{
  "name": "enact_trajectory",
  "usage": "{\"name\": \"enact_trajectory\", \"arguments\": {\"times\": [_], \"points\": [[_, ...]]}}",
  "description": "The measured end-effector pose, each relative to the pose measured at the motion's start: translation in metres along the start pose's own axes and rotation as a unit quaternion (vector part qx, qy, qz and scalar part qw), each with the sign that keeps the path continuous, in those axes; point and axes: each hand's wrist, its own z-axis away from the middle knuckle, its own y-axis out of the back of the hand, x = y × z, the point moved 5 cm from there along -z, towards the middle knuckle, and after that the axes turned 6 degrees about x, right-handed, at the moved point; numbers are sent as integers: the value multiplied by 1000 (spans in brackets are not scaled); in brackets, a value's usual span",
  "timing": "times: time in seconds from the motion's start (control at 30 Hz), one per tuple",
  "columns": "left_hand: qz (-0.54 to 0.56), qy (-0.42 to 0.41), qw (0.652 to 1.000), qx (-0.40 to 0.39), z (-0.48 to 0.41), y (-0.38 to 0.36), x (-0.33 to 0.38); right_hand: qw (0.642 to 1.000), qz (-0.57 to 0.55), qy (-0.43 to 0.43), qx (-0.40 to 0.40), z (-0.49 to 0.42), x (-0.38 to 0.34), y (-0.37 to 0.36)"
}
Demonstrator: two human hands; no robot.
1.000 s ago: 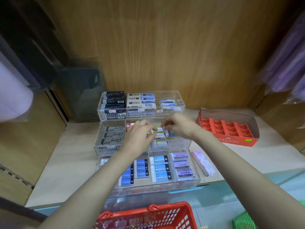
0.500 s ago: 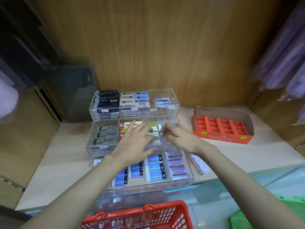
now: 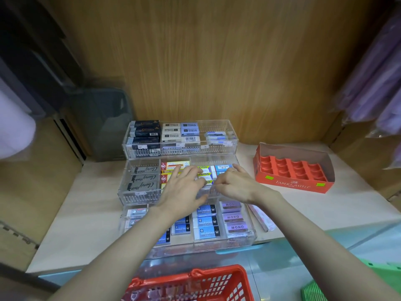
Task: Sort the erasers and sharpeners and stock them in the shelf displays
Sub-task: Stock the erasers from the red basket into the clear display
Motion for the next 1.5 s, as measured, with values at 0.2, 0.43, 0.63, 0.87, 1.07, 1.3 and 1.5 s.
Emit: {"name": "enact_trajectory", "arguments": {"times": [0.2, 0.43, 0.63, 0.87, 1.07, 1.3, 1.5], "points": [[78, 22, 995, 62, 33, 38, 5, 997, -37, -13, 70, 33, -21, 25], [81, 6, 995, 65, 159, 65, 16, 985, -96, -6, 142, 114, -78, -20], [176, 134, 972, -73, 267, 2, 0, 988, -119, -47, -89, 162, -104, -146], [250, 267, 909, -200, 348, -114, -4, 967, -81, -104, -220, 197, -114, -301], [239, 377, 861, -242, 397, -201, -36, 967, -64, -176, -172, 193, -63, -373], [228, 361, 871, -242, 369, -279, -62, 986, -2, -112, -122, 141, -17, -430], [188, 301, 883, -306, 348, -333, -55, 989, 0, -118, -88, 110, -13, -460]]}}
